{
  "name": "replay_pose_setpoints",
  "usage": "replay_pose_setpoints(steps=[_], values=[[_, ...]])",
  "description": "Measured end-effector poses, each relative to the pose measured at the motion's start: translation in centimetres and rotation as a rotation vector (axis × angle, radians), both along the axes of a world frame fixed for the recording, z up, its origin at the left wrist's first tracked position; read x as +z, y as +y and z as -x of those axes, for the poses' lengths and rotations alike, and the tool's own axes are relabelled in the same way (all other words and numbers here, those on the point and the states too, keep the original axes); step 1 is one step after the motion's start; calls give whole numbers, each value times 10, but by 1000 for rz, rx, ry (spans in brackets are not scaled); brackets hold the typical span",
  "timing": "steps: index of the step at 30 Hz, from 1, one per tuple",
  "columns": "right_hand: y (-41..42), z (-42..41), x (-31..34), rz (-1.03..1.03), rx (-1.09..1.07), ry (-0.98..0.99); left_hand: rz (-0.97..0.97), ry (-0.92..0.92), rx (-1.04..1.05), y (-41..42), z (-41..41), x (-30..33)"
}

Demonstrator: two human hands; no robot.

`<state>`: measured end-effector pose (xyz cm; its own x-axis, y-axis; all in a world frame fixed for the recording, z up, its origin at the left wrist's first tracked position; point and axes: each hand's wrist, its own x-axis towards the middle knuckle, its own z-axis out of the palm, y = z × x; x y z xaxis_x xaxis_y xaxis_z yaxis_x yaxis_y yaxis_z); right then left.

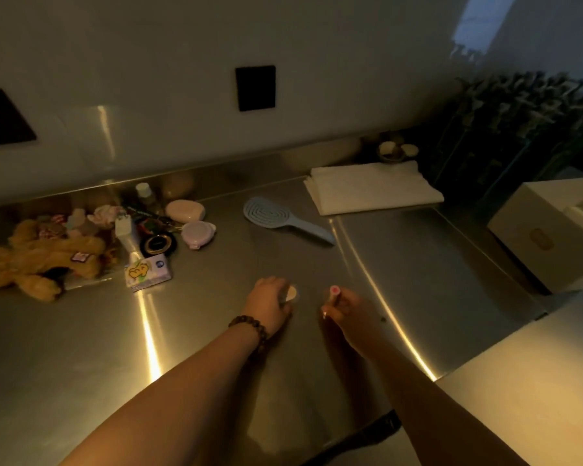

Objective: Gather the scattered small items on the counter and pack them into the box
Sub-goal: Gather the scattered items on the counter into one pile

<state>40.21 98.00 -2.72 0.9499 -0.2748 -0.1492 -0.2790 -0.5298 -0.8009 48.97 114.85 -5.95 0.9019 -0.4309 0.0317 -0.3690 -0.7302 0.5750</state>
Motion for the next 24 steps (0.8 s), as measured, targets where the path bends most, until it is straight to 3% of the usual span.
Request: replay_pose_setpoints(steps=[8, 14, 24], values=[[39, -71, 12, -160, 116, -21, -1, -46, 223, 60, -36, 21], [83, -145, 12, -114, 282, -4, -15, -95, 427, 105, -62, 26], [165, -265, 15, -15, 376, -171, -96, -131, 460, 142, -101, 9]])
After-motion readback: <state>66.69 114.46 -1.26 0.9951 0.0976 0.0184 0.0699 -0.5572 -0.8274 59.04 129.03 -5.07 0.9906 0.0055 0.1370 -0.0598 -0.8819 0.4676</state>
